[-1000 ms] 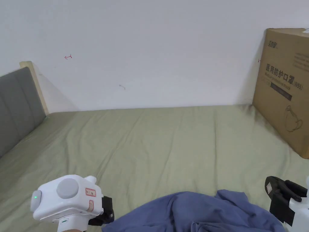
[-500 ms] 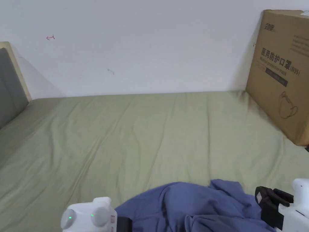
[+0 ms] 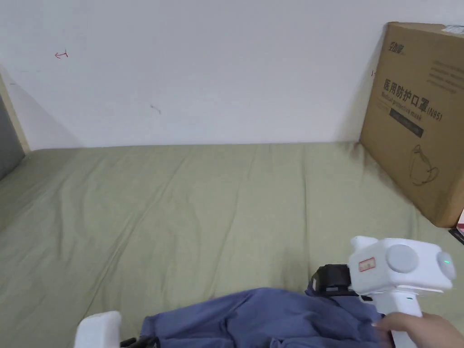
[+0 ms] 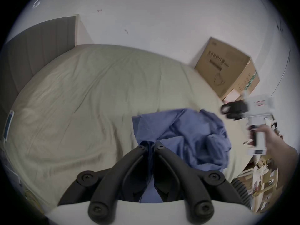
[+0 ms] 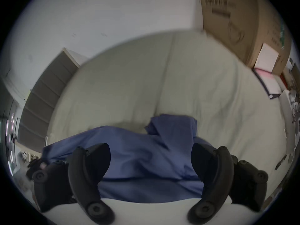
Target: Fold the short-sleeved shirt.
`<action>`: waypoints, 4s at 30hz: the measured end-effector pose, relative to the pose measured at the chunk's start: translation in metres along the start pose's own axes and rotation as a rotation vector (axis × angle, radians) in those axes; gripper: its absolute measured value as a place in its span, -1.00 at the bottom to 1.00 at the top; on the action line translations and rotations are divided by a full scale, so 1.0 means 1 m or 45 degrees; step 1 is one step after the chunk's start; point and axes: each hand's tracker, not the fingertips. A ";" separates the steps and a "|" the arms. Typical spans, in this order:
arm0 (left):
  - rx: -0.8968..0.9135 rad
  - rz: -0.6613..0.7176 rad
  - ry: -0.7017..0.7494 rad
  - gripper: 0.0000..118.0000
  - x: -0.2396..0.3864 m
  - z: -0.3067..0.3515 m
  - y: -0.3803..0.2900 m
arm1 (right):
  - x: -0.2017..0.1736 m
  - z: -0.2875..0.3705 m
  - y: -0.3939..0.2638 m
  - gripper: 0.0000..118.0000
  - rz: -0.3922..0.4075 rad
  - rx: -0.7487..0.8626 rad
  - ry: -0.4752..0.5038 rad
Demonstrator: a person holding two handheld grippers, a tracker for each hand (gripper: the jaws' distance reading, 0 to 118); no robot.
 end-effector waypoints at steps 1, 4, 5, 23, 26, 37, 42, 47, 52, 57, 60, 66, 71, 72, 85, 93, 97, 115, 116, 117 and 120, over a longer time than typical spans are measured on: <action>0.025 -0.014 0.000 -0.93 0.000 0.009 0.000 | 0.004 -0.014 0.006 0.75 -0.018 -0.060 -0.053; 0.009 -0.093 0.041 -0.93 -0.003 0.025 0.000 | 0.018 -0.058 0.008 0.72 -0.034 -0.222 -0.213; -0.003 -0.105 0.051 -0.93 -0.004 0.027 0.001 | 0.022 -0.067 0.005 0.70 -0.042 -0.270 -0.191; 0.183 0.073 0.076 -0.93 -0.025 0.069 0.039 | 0.002 0.168 -0.027 -0.87 0.198 0.484 0.112; 0.225 0.055 0.027 -0.93 -0.013 0.087 0.066 | -0.001 0.223 -0.030 -0.87 0.172 0.611 0.173; 0.470 -0.024 -0.057 -0.93 0.038 0.120 0.193 | -0.049 0.351 0.040 -0.87 0.319 0.921 0.066; 0.473 -0.012 -0.096 -0.93 0.053 0.096 0.243 | -0.080 0.379 0.108 -0.87 0.429 1.019 -0.106; 0.504 -0.010 -0.111 -0.93 0.070 0.067 0.289 | -0.103 0.399 0.166 -0.87 0.403 1.146 -0.210; 0.628 -0.038 -0.119 -0.93 0.086 0.044 0.333 | -0.124 0.417 0.206 -0.87 0.434 1.298 -0.335; 0.716 -0.123 -0.067 -0.93 0.091 0.016 0.351 | -0.126 0.412 0.228 -0.87 0.454 1.376 -0.385; 0.665 -0.159 -0.035 -0.93 0.082 -0.013 0.339 | -0.115 0.373 0.229 -0.87 0.458 1.330 -0.383; 0.327 -0.007 0.002 -0.93 0.030 -0.092 0.240 | -0.054 0.211 0.145 -0.88 0.408 0.883 -0.286; -0.076 -0.011 -0.053 -0.93 0.007 -0.134 0.109 | 0.021 0.085 0.015 -0.87 0.419 0.457 -0.295; -0.155 -0.035 -0.072 -0.93 0.011 -0.135 0.083 | 0.032 0.076 -0.008 -0.87 0.418 0.404 -0.304; -0.489 -0.348 -0.190 -0.93 0.088 -0.062 -0.063 | 0.146 0.153 -0.208 -0.87 -0.026 0.359 -0.348; -0.636 -0.171 -0.144 -0.93 0.073 -0.049 -0.082 | 0.156 0.146 -0.228 -0.87 -0.033 0.092 -0.455; -0.656 -0.154 -0.113 -0.88 0.072 -0.051 -0.082 | 0.142 0.124 -0.223 -0.86 0.051 -0.002 -0.495; 0.480 0.093 0.014 0.76 0.067 0.103 0.005 | 0.029 0.250 -0.187 0.45 0.016 0.984 -0.032; 0.544 0.077 0.054 0.76 0.070 0.108 0.003 | 0.019 0.252 -0.189 0.45 0.040 1.064 -0.016; 0.594 0.061 0.129 0.73 0.073 0.111 0.000 | 0.012 0.253 -0.193 0.41 0.057 1.148 0.022; 0.730 0.076 0.204 -0.01 0.075 0.123 -0.013 | -0.005 0.255 -0.202 -0.13 0.076 1.297 0.104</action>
